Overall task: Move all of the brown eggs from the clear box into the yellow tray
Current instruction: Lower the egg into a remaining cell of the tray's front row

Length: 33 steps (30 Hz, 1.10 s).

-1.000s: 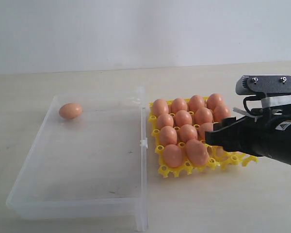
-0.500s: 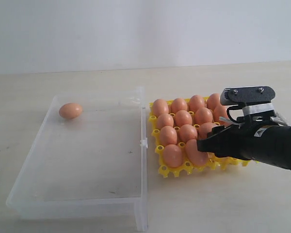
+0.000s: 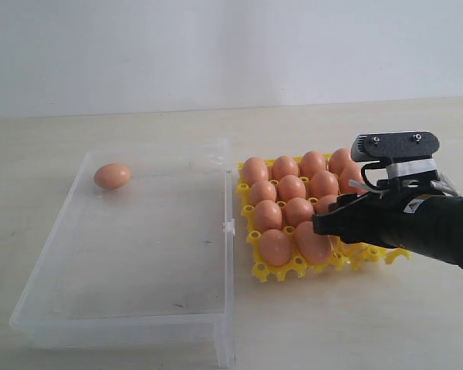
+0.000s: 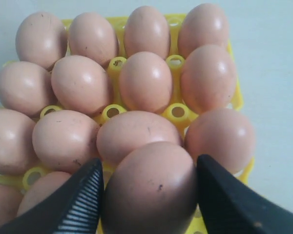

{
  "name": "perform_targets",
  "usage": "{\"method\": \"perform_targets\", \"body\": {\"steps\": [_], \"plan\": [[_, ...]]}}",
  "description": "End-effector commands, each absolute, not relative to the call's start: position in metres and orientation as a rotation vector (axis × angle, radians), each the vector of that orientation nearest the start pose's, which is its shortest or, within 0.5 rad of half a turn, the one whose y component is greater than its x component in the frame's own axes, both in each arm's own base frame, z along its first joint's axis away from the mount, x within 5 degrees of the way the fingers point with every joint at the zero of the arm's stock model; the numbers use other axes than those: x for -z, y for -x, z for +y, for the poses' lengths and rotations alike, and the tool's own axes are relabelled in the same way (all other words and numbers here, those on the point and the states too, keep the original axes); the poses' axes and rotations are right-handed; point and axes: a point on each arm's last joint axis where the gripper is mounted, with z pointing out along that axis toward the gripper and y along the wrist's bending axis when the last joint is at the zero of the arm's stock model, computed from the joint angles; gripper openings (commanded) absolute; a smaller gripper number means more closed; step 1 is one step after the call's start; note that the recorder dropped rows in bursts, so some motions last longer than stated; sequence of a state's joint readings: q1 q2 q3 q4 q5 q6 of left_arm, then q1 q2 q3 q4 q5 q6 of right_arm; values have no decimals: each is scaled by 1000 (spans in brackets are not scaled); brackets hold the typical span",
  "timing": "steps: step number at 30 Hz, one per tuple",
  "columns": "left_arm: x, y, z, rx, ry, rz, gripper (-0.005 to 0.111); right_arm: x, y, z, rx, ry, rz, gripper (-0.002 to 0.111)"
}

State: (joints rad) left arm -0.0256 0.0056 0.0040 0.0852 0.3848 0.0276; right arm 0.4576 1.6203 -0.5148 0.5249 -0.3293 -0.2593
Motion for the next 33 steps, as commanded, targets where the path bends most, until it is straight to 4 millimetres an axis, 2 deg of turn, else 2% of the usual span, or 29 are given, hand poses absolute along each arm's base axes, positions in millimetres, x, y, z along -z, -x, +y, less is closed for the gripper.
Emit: {"method": "perform_targets", "body": {"steps": [1,8,16,33], "plan": [[-179,-53,1,-75,-100,1859,0,-141,-252,106,-173,172,2289,0],[-179,-53,1,-75,-100,1859,0,-131,-252,108,-159,217,2331,0],[-179,-53,1,-75,-100,1859,0,-137,-259,112,-177,215,2316,0],[-179,-53,1,-75,-100,1859,0,-135,-257,113,-180,246,2349,0]]}}
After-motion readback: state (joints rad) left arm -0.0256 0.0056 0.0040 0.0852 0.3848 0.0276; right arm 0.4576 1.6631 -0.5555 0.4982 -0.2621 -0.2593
